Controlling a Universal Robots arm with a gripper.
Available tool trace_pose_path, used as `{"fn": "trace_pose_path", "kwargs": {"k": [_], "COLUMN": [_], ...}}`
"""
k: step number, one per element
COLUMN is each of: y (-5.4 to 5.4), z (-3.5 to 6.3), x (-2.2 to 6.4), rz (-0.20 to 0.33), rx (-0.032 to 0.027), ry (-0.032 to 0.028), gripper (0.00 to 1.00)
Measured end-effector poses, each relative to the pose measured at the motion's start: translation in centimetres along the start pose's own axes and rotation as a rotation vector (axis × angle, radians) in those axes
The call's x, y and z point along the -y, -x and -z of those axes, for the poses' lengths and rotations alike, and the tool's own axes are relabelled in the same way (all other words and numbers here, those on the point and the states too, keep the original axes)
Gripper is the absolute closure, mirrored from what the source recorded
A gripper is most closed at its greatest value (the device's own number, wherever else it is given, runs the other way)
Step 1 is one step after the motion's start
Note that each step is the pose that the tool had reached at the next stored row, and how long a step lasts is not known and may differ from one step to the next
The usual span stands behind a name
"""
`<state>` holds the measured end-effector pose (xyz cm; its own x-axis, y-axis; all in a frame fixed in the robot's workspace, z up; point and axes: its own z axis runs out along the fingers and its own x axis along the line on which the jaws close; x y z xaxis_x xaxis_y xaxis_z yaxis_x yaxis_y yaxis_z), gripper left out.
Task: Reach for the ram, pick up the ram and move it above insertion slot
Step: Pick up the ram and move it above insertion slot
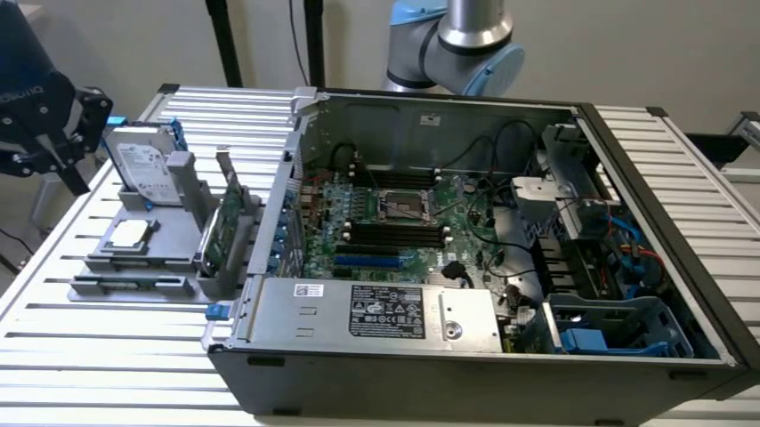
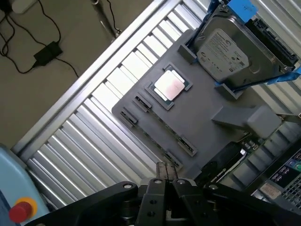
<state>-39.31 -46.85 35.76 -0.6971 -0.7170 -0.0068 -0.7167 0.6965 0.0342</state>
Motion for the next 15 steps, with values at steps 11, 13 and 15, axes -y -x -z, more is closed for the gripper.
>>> {"fn": "trace_pose_path", "kwargs": {"k": [11, 13, 15], "y": [0.00, 0.00, 0.00], "z": [0.00, 0.00, 0.00], "x": [0.00, 0.00, 0.00], "rz": [0.200, 0.236, 0.272], "rx": [0.0056, 0.0077, 0.0104], "ry": [-0.0115, -0.0151, -0.0192], "gripper": [0.89, 0.89, 0.89]}}
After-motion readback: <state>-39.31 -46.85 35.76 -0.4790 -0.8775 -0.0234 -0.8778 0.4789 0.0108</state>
